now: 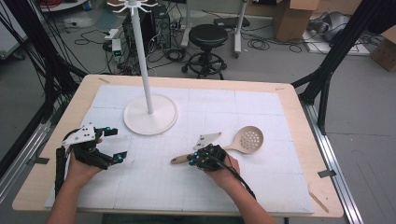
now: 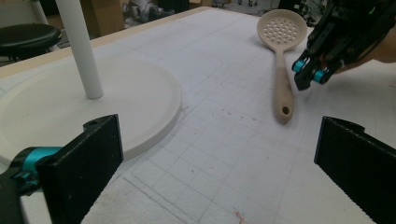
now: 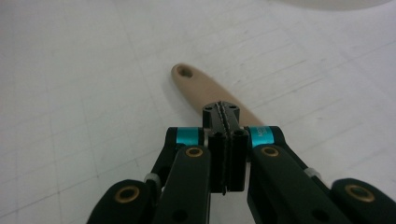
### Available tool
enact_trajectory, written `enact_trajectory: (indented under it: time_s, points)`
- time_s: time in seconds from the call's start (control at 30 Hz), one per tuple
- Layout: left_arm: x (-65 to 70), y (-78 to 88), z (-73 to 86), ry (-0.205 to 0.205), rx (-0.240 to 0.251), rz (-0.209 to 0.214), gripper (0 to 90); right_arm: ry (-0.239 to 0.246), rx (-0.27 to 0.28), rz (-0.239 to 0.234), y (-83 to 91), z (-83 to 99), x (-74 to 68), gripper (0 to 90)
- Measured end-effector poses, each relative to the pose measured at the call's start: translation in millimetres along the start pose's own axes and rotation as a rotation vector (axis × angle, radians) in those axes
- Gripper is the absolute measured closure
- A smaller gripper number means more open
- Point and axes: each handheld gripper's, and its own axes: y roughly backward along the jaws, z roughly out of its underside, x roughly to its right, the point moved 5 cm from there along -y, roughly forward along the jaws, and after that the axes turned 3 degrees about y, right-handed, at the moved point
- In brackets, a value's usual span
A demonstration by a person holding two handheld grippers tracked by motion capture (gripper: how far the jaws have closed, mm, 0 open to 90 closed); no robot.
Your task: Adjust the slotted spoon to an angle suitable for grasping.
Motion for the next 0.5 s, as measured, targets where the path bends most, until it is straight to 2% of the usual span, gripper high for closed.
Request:
enact_trajectory:
  time_s: [0.07,0.1,0.17,0.2,0.27,0.3,0.33,0.37,0.4,0.5]
  points:
    - [0.1,0.3,-0.2,0.000,0.001,0.001,1.7,0.020,-0.041,0.010,-9.3,3.8,0.1,90.0]
    - [0.1,0.3,-0.2,0.000,0.001,0.001,1.7,0.020,-0.041,0.010,-9.3,3.8,0.1,90.0]
    - [-0.1,0.7,-0.4,0.001,0.004,-0.002,1.7,-0.002,-0.029,0.013,-11.1,4.0,4.0,90.0]
    - [-0.4,0.6,-0.4,0.000,0.004,-0.001,1.7,-0.008,-0.037,0.039,-12.0,5.0,9.2,90.0]
    - [-0.4,0.6,-0.4,-0.001,0.002,-0.001,1.7,-0.038,-0.034,0.048,-12.3,6.2,13.8,90.0]
    - [-0.4,0.6,-0.4,-0.001,0.002,-0.001,1.7,-0.038,-0.034,0.048,-12.3,6.2,13.8,90.0]
    - [-0.2,0.5,-0.5,-0.002,0.004,0.000,1.7,-0.061,-0.025,0.067,-11.8,7.1,19.9,90.0]
    - [-0.2,0.5,-0.5,-0.002,0.004,0.000,1.7,-0.061,-0.025,0.067,-11.8,7.1,19.9,90.0]
    - [-0.1,0.4,-0.3,0.000,0.002,0.001,1.7,-0.078,-0.025,0.088,-10.7,8.6,25.4,90.0]
    - [-0.1,0.0,-0.1,0.001,0.002,0.000,1.7,-0.095,-0.016,0.076,-10.6,9.7,28.3,90.0]
